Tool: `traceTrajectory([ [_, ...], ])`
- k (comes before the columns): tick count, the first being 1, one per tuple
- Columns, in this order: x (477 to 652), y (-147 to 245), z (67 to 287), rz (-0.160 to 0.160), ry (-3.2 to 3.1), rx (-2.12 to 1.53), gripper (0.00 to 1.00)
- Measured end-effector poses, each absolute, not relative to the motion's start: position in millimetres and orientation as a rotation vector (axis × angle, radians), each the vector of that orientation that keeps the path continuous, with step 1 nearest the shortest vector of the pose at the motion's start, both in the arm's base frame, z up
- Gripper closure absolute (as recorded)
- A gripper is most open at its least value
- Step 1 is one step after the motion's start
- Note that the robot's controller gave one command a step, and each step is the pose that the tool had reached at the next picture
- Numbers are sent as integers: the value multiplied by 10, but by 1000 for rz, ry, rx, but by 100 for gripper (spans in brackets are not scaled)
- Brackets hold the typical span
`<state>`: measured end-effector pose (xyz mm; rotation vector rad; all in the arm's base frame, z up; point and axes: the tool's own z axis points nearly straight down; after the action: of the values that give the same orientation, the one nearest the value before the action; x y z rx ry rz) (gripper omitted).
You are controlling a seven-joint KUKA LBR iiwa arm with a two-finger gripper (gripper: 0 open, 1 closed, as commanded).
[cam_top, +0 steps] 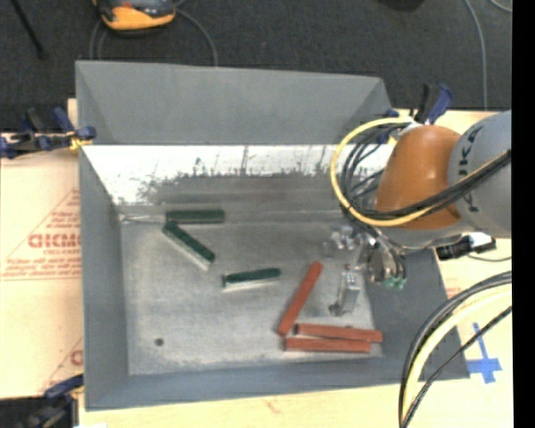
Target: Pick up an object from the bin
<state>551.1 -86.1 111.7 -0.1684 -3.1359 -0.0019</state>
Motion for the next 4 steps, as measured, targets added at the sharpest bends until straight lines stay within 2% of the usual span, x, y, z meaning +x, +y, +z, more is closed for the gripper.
traceTrajectory([
  [1, 5507, -841, 970, 0, -3111, -448, 0],
  [2, 5413, -268, 727, 0, -3149, 115, 100],
  [3, 5413, -268, 727, 0, -3148, 117, 100],
  [4, 5681, -620, 1092, 0, -3140, 100, 100],
])
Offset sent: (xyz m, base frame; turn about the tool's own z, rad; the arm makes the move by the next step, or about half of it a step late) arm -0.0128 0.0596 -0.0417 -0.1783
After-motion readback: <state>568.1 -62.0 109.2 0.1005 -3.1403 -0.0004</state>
